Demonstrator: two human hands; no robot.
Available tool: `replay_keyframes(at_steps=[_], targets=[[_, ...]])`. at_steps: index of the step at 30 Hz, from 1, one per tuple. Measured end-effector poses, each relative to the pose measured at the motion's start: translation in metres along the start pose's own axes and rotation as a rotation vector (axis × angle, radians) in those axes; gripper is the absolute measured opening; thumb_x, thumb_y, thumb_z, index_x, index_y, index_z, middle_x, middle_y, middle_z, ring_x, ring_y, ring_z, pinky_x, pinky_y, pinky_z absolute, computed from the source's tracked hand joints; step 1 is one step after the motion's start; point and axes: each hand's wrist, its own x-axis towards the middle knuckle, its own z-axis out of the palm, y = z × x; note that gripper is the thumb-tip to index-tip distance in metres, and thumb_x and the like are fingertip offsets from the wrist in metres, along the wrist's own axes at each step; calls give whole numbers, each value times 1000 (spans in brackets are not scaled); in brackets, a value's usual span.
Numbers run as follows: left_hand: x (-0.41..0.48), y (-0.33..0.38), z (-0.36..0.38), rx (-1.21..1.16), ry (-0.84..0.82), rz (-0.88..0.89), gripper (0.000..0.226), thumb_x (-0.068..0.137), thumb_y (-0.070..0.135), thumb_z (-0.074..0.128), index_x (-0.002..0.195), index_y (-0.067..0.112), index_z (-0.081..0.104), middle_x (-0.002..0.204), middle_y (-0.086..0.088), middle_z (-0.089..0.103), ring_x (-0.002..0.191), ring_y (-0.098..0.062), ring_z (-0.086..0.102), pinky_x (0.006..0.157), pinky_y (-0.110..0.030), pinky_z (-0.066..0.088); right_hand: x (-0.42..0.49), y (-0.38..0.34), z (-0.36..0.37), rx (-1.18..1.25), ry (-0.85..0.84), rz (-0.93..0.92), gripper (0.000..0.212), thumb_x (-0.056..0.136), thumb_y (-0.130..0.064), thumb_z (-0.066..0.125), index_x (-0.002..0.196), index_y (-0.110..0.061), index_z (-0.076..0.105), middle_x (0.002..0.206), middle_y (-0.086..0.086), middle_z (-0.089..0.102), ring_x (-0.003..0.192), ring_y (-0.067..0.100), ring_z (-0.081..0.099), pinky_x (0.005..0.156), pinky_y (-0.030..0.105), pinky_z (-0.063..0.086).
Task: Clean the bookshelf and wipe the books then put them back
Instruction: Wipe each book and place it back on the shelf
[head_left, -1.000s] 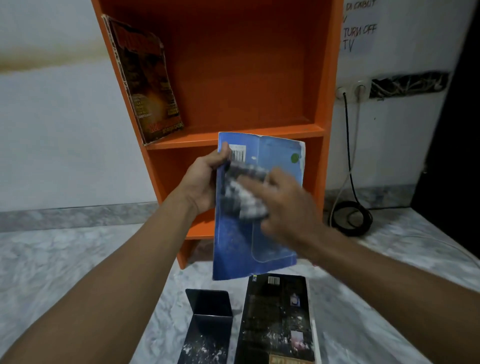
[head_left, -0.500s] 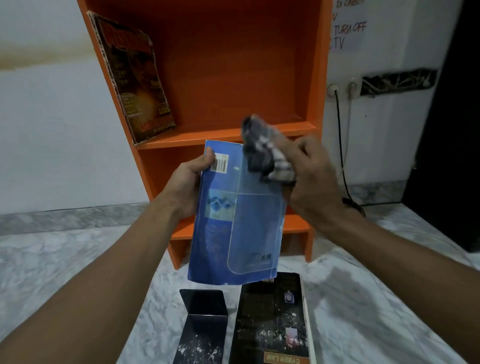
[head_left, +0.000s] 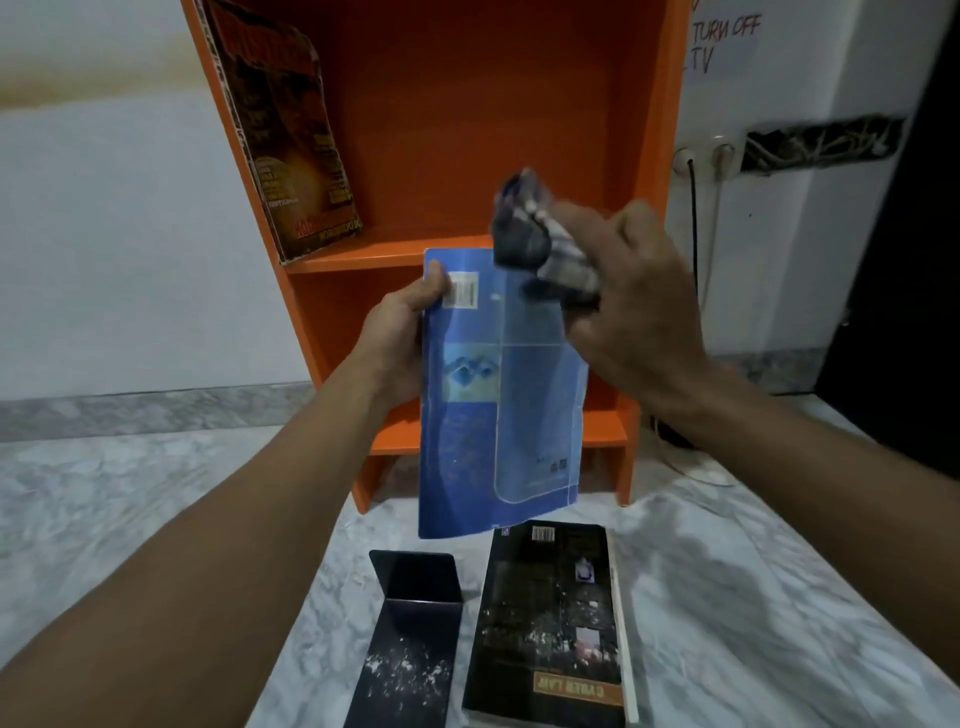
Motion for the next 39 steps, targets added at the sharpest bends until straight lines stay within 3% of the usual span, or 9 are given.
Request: replay_keyframes(at_steps=[3, 7, 9, 18, 25, 29, 32, 34, 39], targets=[[-3, 6, 20, -40, 13, 47, 39, 98, 40, 52, 98, 6, 71, 101, -16, 72, 98, -34, 69, 87, -49, 56, -28, -8, 18, 4, -166, -9, 63, 75, -16, 50, 138, -23, 52, 94, 6, 46, 82, 19, 43, 56, 19, 30], [0, 11, 23, -57, 194, 169, 35, 97, 33, 58, 115, 3, 65, 111, -15, 72, 102, -35, 70, 87, -57, 55, -133, -28, 30, 36, -732, -624, 54, 76, -29, 76, 124, -38, 56, 115, 7, 60, 103, 27, 59, 82, 45, 53], [1, 12, 22, -76, 270, 204, 31, 96, 31, 60, 111, 3, 66, 112, -16, 72, 102, -35, 70, 85, -58, 56, -152, -27, 25, 32, -883, -722, 49, 73, -33, 76, 119, -35, 58, 101, 4, 59, 91, 22, 59, 71, 37, 53], [8, 9, 11, 3, 485, 310, 21, 95, 12, 62, 74, 11, 65, 80, -6, 68, 74, -22, 67, 82, -48, 59, -57, -24, 3, 310, -203, -9, 23, 86, -34, 63, 102, -17, 64, 80, 0, 56, 64, 12, 47, 58, 18, 36], [9, 20, 43, 52, 578, 303, 20, 84, 0, 65, 68, 11, 59, 78, -8, 65, 71, -24, 65, 79, -49, 59, -70, -53, 35, 357, -606, 416, 102, 78, -32, 76, 152, -33, 7, 114, 2, 42, 99, 15, 49, 79, 28, 47], [10, 18, 40, 99, 361, 347, 7, 92, 17, 67, 89, 11, 65, 91, -8, 66, 85, -24, 64, 73, -37, 57, -61, -29, 31, 496, -423, 502, 68, 80, 1, 66, 137, -30, 46, 89, -10, 67, 66, 2, 58, 55, 14, 45], [23, -6, -8, 345, 440, 275, 73, 71, 67, 73, 117, 12, 62, 115, -4, 67, 102, -24, 67, 85, -47, 56, -57, -8, 25, 802, -308, 766, 34, 81, 7, 66, 93, -24, 63, 74, -10, 63, 69, 17, 58, 61, 28, 49], [28, -31, -50, 346, 433, 99, 112, 47, 81, 78, 131, 11, 54, 123, -8, 66, 111, -31, 65, 89, -55, 54, -57, 1, 23, 986, -328, 915, 26, 81, 6, 70, 99, -12, 65, 96, 8, 69, 88, 28, 67, 79, 35, 57], [-4, -32, -51, 83, 20, -14, 40, 83, 31, 61, 118, 11, 65, 111, -14, 72, 91, -31, 71, 81, -47, 59, -61, 4, 13, 1174, -338, 1044, 21, 82, -8, 72, 103, -8, 71, 101, 13, 74, 89, 28, 73, 78, 42, 59]])
